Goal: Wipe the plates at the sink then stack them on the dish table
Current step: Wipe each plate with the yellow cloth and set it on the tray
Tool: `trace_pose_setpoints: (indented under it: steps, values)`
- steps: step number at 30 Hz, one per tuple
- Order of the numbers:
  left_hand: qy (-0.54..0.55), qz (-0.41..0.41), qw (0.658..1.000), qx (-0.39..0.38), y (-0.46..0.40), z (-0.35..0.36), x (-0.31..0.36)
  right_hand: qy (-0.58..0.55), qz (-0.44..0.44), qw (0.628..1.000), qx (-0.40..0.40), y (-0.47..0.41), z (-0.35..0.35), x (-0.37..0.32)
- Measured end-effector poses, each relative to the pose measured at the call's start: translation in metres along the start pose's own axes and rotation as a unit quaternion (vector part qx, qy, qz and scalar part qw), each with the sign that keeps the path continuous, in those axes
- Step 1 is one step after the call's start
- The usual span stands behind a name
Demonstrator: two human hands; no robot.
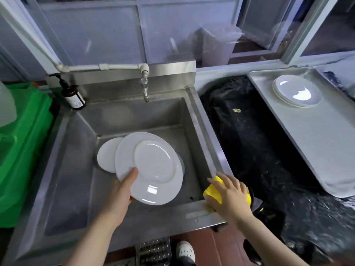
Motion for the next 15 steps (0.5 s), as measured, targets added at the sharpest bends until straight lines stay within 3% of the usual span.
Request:
trace_pose_setpoints:
  steps: [3,7,10,12,15]
  values:
    - [-0.046,0.049,0.998,-0.014,0.003,0.008,0.014,-0.222,0.009,0.972,0.078,-0.009,-0.038,-0.037]
    - [-0.105,0.093,0.989,-0.047,0.012,0.019,0.026,-0.474,0.062,0.878,-0.01,-0.021,-0.061,-0.093]
    - [-0.195,0.124,0.971,-0.056,0.022,0.022,0.032,-0.583,0.086,0.803,-0.089,-0.023,-0.067,-0.128]
    - [-0.327,0.161,0.928,-0.08,0.025,0.024,0.037,-0.598,0.083,0.789,-0.117,-0.024,-0.07,-0.146]
    - [-0.539,0.23,0.801,-0.121,0.025,0.029,0.04,-0.612,0.071,0.78,-0.11,-0.025,-0.074,-0.165]
Point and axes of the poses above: each hand's wrist, its own y-axis away from the middle knuckle, its own z-axis out of the palm, x = y × z, the point moved 6 cm from there along -y, towards the middle knuckle, and after that the axes turned 1 degree about x, right-handed, at the moved point
